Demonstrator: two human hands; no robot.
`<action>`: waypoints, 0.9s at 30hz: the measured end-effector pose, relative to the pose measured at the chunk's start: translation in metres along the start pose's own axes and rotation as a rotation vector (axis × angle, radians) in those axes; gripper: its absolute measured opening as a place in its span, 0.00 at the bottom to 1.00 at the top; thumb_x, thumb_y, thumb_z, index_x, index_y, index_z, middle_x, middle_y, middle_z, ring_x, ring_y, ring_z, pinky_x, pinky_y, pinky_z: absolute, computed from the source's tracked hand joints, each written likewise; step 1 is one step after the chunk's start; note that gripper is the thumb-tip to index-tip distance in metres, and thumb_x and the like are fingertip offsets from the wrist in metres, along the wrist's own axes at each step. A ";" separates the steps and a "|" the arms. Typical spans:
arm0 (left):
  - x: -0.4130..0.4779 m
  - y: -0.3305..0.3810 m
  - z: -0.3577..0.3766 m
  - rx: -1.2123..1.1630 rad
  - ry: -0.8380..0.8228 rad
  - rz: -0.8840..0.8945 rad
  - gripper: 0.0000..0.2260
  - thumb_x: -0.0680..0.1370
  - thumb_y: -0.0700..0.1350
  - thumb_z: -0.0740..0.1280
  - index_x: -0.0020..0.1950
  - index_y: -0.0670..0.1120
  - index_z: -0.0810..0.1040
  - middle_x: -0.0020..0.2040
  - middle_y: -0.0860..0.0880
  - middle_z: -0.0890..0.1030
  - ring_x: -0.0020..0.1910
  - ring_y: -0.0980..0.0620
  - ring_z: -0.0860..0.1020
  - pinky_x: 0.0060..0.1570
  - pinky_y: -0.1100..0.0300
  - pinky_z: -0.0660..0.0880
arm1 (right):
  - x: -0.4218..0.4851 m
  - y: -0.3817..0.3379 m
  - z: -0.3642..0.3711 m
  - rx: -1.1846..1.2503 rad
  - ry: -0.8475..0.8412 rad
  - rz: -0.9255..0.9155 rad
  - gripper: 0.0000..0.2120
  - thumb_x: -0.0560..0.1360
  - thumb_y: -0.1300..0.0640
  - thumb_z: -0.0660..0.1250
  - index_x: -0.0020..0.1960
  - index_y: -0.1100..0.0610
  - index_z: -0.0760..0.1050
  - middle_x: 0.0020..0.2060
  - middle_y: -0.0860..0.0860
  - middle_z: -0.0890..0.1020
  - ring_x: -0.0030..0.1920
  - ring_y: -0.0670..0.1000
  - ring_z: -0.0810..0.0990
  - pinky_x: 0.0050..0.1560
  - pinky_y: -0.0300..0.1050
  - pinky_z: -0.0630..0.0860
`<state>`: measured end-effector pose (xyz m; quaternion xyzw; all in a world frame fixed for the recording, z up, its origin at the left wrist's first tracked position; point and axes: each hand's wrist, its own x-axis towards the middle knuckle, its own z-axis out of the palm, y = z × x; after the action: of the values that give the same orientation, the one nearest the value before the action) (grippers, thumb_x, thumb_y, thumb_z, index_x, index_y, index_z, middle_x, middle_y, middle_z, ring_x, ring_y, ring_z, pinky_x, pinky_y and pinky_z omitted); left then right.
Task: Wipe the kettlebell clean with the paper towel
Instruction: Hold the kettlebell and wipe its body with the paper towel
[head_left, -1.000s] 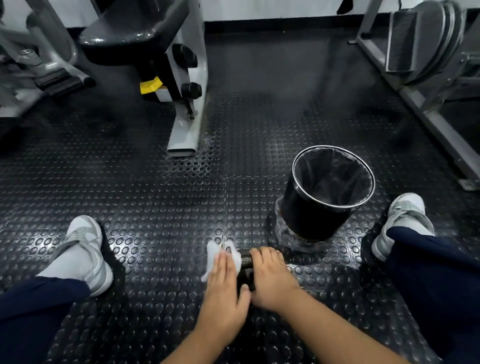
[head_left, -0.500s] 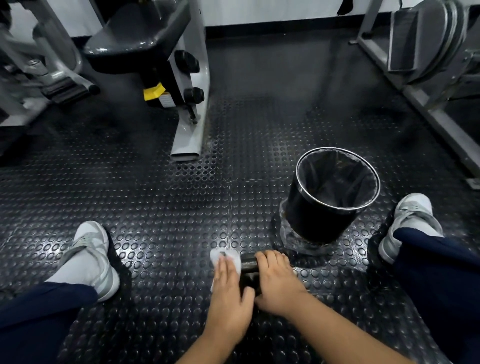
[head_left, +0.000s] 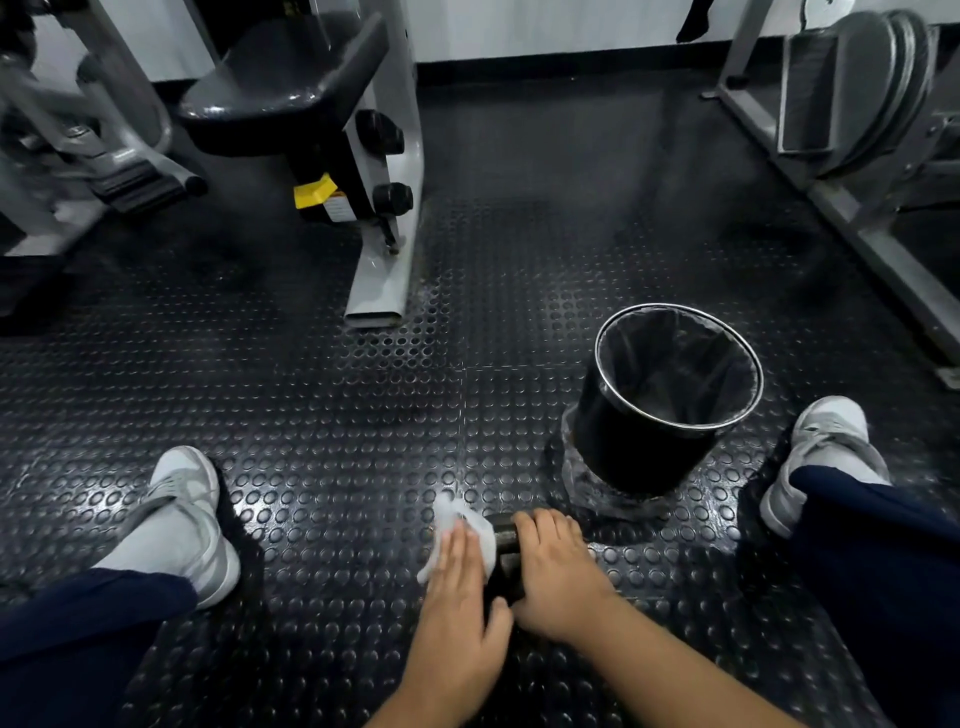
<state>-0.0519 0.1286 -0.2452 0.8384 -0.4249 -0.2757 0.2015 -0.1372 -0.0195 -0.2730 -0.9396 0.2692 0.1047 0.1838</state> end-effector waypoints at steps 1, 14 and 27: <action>-0.002 0.003 0.003 0.070 -0.015 0.046 0.36 0.85 0.53 0.52 0.83 0.51 0.30 0.80 0.57 0.26 0.79 0.61 0.27 0.80 0.59 0.34 | 0.000 0.001 0.001 -0.005 0.001 0.001 0.48 0.69 0.38 0.68 0.80 0.59 0.54 0.72 0.56 0.64 0.74 0.59 0.61 0.81 0.58 0.53; 0.071 0.007 -0.052 0.117 -0.123 -0.008 0.17 0.80 0.53 0.54 0.51 0.48 0.81 0.50 0.49 0.84 0.50 0.48 0.81 0.51 0.53 0.78 | -0.002 0.002 -0.007 -0.020 -0.051 -0.009 0.50 0.68 0.43 0.70 0.81 0.59 0.51 0.73 0.56 0.61 0.75 0.59 0.59 0.81 0.57 0.50; 0.059 -0.005 -0.074 -0.017 -0.290 -0.058 0.19 0.86 0.52 0.52 0.59 0.51 0.82 0.54 0.55 0.84 0.51 0.55 0.82 0.57 0.49 0.80 | -0.005 -0.002 -0.010 0.006 -0.082 0.008 0.49 0.68 0.44 0.73 0.80 0.58 0.52 0.69 0.55 0.64 0.72 0.58 0.63 0.80 0.58 0.55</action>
<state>0.0269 0.0901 -0.2085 0.7999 -0.4227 -0.4032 0.1372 -0.1387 -0.0196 -0.2616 -0.9329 0.2655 0.1432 0.1968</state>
